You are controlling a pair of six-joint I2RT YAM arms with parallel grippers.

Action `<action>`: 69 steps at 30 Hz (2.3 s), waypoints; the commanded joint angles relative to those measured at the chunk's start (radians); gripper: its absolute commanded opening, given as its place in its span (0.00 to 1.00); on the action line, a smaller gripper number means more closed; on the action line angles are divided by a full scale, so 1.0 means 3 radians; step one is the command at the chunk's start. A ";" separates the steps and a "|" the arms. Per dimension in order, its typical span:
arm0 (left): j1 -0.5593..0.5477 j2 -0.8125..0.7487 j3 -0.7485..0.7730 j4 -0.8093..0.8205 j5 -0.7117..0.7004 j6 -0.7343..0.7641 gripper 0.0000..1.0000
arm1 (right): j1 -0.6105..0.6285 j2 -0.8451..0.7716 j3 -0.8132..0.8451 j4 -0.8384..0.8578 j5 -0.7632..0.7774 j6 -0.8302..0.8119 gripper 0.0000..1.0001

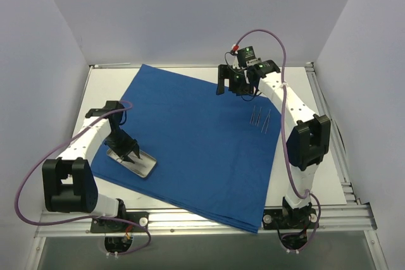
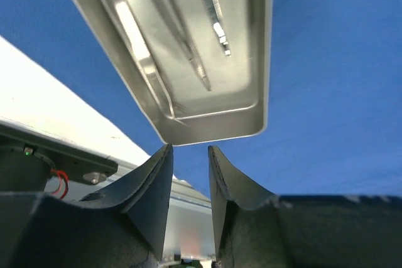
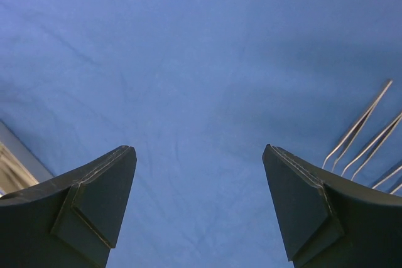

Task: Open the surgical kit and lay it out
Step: Adjust the medical item in the container.

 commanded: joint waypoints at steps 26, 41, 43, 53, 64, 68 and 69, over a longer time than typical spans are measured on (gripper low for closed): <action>-0.0302 0.0903 -0.0005 -0.0004 -0.0286 -0.0494 0.41 | -0.0137 0.0055 -0.0063 0.0072 -0.0517 0.0038 0.84; -0.0302 0.1189 0.0005 0.0272 -0.0255 -0.0417 0.33 | -0.0147 0.0060 -0.0058 0.0062 -0.0527 0.0043 0.84; -0.0302 0.1225 0.0046 0.0272 -0.0255 -0.0397 0.26 | -0.0147 0.0055 -0.0058 0.0057 -0.0512 0.0038 0.84; -0.0302 0.1159 0.0312 0.0165 -0.0342 -0.0274 0.03 | -0.0142 0.0080 -0.0007 0.0047 -0.0481 0.0033 0.85; -0.0307 0.0913 0.0393 -0.0029 -0.0316 -0.0310 0.31 | -0.0117 0.0106 -0.0017 0.0047 -0.0496 0.0028 0.85; -0.0307 0.0903 0.0399 -0.0076 -0.0296 -0.0315 0.37 | -0.0101 0.0111 -0.0032 0.0062 -0.0527 0.0033 0.85; -0.0307 0.0898 0.0383 -0.0065 -0.0286 -0.0315 0.38 | -0.0101 0.0111 -0.0027 0.0062 -0.0527 0.0033 0.85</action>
